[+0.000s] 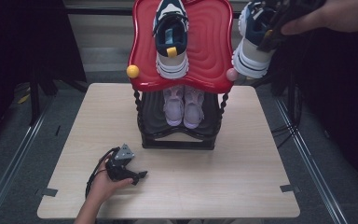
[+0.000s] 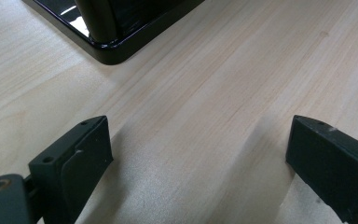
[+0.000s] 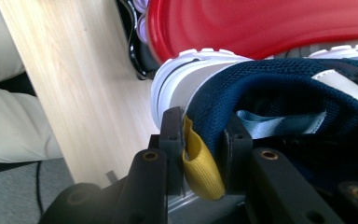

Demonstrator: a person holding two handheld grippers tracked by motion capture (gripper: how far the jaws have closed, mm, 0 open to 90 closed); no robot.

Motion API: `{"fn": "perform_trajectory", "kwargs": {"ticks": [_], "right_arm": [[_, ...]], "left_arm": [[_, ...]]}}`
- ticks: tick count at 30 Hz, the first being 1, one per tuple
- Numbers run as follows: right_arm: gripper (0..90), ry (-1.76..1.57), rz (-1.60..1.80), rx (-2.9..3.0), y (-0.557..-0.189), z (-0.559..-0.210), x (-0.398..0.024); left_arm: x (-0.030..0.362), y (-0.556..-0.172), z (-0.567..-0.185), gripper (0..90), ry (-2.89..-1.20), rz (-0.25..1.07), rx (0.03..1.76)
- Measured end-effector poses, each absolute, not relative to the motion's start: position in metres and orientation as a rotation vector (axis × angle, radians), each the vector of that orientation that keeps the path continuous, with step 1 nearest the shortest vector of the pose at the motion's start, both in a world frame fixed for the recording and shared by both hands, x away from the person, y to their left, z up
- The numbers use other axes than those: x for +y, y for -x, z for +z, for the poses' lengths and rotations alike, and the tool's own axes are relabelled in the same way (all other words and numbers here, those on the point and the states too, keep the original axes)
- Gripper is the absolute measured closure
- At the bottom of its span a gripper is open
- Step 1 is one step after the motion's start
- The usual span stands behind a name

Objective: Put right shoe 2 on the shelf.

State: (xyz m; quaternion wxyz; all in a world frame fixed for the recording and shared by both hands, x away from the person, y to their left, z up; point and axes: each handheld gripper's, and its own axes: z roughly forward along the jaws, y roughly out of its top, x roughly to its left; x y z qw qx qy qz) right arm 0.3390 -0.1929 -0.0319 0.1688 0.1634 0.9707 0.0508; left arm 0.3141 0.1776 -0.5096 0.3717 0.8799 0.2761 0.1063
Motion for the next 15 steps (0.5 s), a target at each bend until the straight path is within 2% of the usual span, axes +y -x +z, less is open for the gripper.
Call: {"fn": "perform_trajectory", "kwargs": {"ticks": [15], "right_arm": [[74.7, -0.297, 0.113, 2.763, -0.369, -0.051, -0.127]], "left_arm": [[0.177, -0.314, -0.51, 6.0, -2.254, 0.263, 0.709]]}}
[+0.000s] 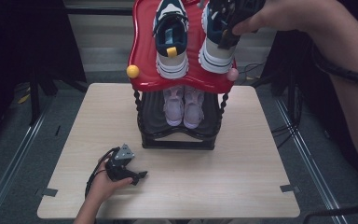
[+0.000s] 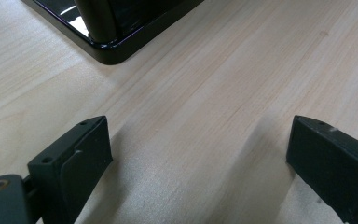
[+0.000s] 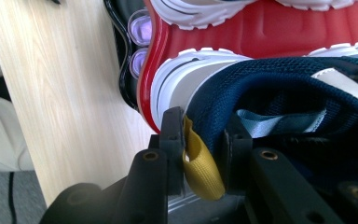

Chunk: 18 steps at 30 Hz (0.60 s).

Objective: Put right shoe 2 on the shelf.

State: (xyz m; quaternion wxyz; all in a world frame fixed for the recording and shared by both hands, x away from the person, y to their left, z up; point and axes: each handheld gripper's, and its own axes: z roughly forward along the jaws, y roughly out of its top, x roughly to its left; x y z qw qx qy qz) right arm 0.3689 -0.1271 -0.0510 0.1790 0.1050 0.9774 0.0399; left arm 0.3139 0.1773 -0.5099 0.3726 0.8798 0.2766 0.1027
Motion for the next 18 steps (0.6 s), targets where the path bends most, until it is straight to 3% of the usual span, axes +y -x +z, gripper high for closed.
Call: {"fn": "perform_trajectory", "kwargs": {"ticks": [18], "right_arm": [[74.5, -0.226, 0.051, 2.751, -0.39, -0.072, -0.107]], "left_arm": [[0.179, -0.313, -0.51, 5.8, -2.256, 0.264, 0.712]]}}
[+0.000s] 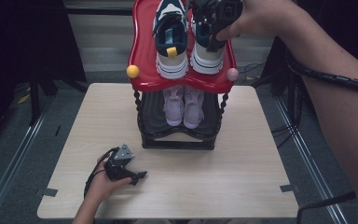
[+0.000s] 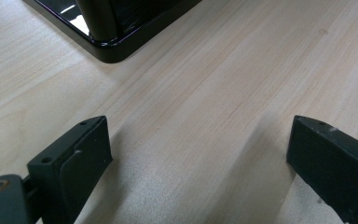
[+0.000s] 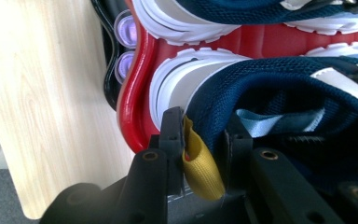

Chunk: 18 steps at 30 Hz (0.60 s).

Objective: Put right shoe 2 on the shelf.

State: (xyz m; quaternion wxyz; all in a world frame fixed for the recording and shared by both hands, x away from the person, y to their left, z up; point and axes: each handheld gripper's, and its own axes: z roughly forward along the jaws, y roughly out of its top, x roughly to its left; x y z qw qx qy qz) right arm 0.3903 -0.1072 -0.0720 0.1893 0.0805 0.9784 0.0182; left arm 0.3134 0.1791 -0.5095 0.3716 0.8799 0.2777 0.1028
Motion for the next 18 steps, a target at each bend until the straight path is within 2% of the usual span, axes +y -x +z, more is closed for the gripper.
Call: {"fn": "perform_trajectory", "kwargs": {"ticks": [18], "right_arm": [[74.4, -0.173, 0.035, 2.741, -0.3903, -0.0819, -0.105]], "left_arm": [[0.18, -0.3139, -0.5096, 5.6, -2.261, 0.257, 0.7]]}}
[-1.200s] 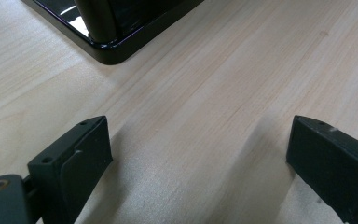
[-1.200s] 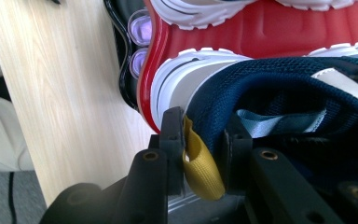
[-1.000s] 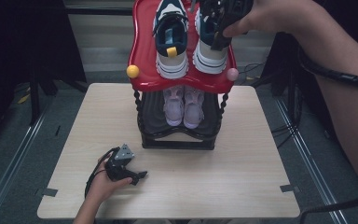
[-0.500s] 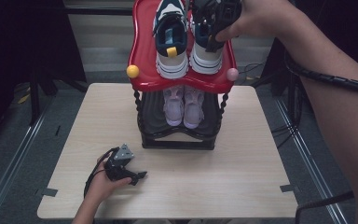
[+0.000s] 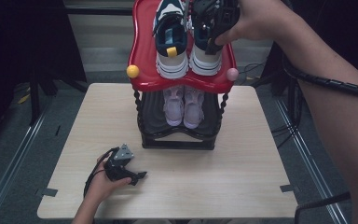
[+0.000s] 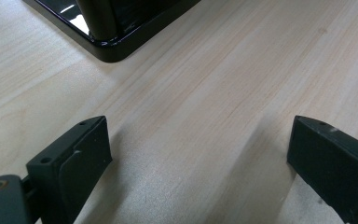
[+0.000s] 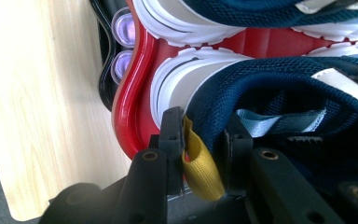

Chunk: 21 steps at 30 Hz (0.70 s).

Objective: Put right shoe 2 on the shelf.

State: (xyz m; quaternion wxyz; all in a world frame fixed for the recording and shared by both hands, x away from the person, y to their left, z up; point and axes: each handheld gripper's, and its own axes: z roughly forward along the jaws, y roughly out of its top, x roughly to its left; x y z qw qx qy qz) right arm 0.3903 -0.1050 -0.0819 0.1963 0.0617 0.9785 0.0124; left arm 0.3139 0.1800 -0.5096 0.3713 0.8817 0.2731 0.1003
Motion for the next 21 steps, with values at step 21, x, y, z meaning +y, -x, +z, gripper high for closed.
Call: {"fn": "perform_trajectory", "kwargs": {"ticks": [21], "right_arm": [[74.4, -0.17, 0.037, 2.766, -0.3882, -0.0904, -0.1064]], "left_arm": [[0.1808, -0.3139, -0.5097, 5.4, -2.261, 0.256, 0.701]]}}
